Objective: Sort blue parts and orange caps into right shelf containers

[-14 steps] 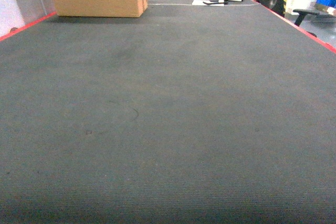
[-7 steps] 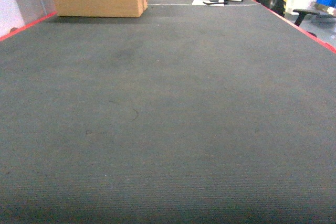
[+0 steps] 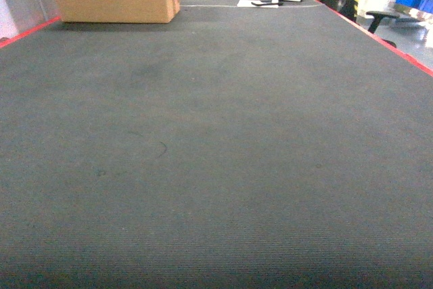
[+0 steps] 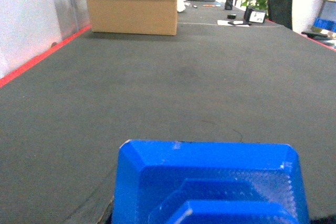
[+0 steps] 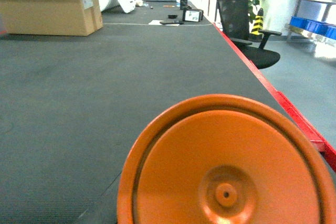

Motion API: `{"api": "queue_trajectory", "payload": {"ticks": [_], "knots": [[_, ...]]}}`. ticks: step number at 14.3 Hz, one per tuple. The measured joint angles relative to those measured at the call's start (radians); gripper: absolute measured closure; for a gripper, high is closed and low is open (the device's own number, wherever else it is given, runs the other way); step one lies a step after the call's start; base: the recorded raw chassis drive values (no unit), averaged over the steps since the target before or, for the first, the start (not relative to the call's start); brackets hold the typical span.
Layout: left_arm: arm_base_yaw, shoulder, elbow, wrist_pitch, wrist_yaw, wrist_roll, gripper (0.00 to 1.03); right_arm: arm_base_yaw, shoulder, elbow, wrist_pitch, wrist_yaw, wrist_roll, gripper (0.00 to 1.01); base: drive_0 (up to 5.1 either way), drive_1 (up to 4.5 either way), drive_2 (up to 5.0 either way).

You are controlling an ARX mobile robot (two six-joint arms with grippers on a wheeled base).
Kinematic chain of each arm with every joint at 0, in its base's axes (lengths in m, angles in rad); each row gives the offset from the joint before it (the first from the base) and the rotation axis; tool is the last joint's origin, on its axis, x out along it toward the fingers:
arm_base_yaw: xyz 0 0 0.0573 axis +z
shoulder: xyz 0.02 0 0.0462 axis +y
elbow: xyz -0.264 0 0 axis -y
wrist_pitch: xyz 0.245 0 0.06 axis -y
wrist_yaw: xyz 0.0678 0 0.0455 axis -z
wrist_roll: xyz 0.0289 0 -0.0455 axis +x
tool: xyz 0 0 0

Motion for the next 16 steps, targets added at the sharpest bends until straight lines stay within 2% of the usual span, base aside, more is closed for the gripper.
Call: {"api": "queue_trajectory", "payload": {"ticks": [16], "knots": [[0.0, 0.0, 0.0, 0.0, 0.001, 0.0, 0.59, 0.0, 0.0, 0.0, 0.0, 0.0, 0.0, 0.56, -1.7, -1.67, -1.7]]}}
